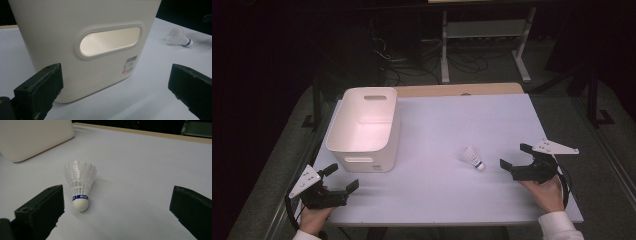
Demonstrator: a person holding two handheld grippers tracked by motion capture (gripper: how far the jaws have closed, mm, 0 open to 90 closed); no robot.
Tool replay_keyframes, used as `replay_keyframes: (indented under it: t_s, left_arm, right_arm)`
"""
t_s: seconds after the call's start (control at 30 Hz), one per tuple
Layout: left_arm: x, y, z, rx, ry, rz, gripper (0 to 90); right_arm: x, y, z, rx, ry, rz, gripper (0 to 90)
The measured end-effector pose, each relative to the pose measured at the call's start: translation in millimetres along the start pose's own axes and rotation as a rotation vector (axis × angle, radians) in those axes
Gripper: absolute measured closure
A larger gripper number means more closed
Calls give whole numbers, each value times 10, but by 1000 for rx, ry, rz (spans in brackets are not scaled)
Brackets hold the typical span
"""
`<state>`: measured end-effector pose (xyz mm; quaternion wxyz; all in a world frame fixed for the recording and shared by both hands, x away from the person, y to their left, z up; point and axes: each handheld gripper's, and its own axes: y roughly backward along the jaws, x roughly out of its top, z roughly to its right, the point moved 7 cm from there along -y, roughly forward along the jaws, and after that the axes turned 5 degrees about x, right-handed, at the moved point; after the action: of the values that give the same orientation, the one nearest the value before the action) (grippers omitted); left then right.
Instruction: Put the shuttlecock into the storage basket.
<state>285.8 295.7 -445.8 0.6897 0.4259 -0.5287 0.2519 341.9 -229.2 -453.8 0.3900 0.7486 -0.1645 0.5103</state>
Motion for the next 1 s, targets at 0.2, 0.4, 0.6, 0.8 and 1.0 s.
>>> replay_keyframes:
  t_s: [0.2,0.4,0.6,0.8,1.0]
  left_arm:
    - [1,5,12,-4,-1,1,0]
    - [2,7,15,-5,-3,2,0]
    - [1,10,20,-6,-4,1,0]
    - [-1,5,24,-4,2,0,0]
    - [-3,3,22,-4,8,1,0]
  right_arm:
    - [0,3,-5,0,-2,1,0]
    - [3,8,-11,2,-2,5,0]
    - [9,10,-25,7,-4,10,0]
    - [12,9,-29,6,-7,2,0]
    - [37,-36,-29,12,1,-27,0]
